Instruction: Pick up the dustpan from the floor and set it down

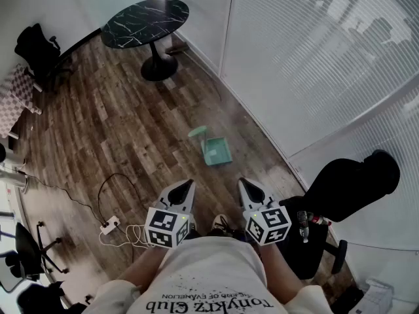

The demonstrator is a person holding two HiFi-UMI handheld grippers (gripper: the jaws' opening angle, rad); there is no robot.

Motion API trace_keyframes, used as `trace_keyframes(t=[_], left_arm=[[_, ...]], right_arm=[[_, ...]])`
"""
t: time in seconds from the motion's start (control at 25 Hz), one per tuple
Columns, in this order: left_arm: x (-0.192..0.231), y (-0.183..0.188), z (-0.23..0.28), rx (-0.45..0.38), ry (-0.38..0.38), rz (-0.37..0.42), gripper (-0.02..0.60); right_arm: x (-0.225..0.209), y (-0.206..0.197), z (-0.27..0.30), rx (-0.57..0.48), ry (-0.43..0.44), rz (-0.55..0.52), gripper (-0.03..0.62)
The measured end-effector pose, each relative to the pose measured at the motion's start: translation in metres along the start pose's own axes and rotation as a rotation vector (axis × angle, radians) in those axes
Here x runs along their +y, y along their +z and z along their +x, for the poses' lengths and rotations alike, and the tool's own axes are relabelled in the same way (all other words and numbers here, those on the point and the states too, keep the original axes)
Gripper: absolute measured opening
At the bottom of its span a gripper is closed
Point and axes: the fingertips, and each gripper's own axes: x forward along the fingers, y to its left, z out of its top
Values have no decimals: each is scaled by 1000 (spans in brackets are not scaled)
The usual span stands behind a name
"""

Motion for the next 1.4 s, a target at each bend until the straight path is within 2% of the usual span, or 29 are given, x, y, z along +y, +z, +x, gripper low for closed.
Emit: trace_keyframes(t=[0.32,0.6,0.88,1.24,1.4], left_arm=[[-4,-2,-3,1,-6,-15,21],[-8,-4,-9,0,-8,-10,21],[-10,-7,-13,-2,-17,-12,21],[10,-12,-22,17,-10,-4,21],[26,-9,-28,-1,-1,-13,21]], right_arm=[[5,-9,-5,12,13,14,23],[11,-4,-11,-23,21,23,23],[9,-10,-18,-16,-1,31,23],[22,-9,-11,-22,-42,29,23],[33,-7,-8,-24,-66,23,23]])
